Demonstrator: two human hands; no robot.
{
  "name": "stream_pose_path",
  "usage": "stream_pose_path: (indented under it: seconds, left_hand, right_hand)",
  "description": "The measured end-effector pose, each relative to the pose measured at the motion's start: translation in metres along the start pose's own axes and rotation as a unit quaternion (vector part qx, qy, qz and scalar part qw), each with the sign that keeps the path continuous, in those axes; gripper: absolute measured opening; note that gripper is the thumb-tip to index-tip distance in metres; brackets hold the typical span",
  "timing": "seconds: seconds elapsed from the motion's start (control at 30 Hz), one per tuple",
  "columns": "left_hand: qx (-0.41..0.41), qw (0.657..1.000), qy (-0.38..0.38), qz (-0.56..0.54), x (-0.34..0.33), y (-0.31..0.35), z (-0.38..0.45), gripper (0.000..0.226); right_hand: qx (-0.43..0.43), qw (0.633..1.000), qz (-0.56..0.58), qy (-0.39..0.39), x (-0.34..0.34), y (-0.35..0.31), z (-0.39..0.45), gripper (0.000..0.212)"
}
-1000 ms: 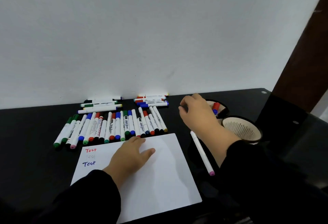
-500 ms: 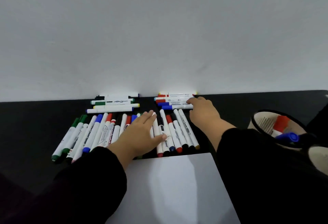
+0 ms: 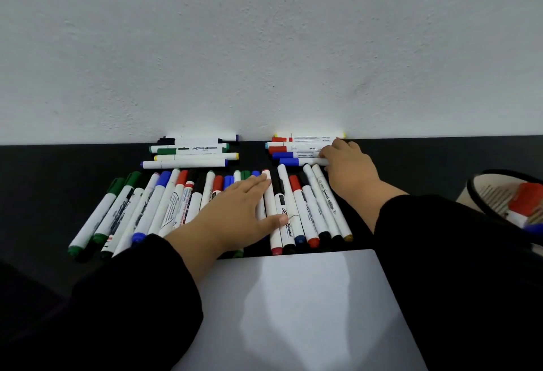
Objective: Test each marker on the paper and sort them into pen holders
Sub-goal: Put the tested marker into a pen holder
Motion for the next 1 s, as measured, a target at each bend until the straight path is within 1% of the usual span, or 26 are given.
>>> stream_pose_path:
  seconds: [0.23,0.3,0.47,0.6,0.77,0.83,0.9,0.97,1.0]
  left_hand:
    - [-0.001,1.000,-0.005,-0.003,-0.002,0.000,0.000,0.081]
    - [0.000,1.000,-0.007,-0.005,-0.002,0.000,0.000,0.081]
    - [0.004,1.000,-0.011,-0.004,0.000,0.001,-0.001,0.081]
    - [0.004,1.000,0.013,-0.024,0.011,0.005,-0.013,0.079]
    - [0.032,0.986,0.063,-0.151,0.026,0.005,-0.053,0.070]
    - [0.049,0.970,0.094,-0.218,0.027,0.000,-0.074,0.066]
    - [0.059,0.945,0.119,-0.299,0.025,-0.004,-0.100,0.060]
    - [0.066,0.926,0.120,-0.351,0.020,-0.003,-0.126,0.053]
    - [0.073,0.924,0.113,-0.357,0.016,-0.001,-0.139,0.048]
  right_hand:
    - [0.004,1.000,-0.012,-0.005,0.000,-0.003,0.004,0.026]
    - [0.000,1.000,-0.020,-0.001,0.001,-0.003,0.002,0.029]
    - [-0.006,0.998,-0.038,0.042,0.015,-0.006,-0.008,0.037]
    - [0.010,0.998,-0.032,0.062,0.030,-0.019,-0.028,0.038]
    - [0.041,0.997,0.017,0.066,0.042,-0.043,-0.076,0.034]
    - [0.050,0.996,0.044,0.062,0.044,-0.052,-0.099,0.035]
    - [0.055,0.994,0.080,0.056,0.041,-0.060,-0.125,0.037]
    - [0.060,0.991,0.107,0.059,0.037,-0.068,-0.148,0.036]
    - [0.059,0.989,0.118,0.061,0.035,-0.071,-0.160,0.035]
Point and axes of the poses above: each hand's wrist, its own z-axis towards the middle knuckle, its own x-axis out of the back of the hand, y = z × x, the point moved 9 cm from there along z, towards the middle knuckle, and after that the axes turned 12 degrees about -y, right-handed, at the moved point
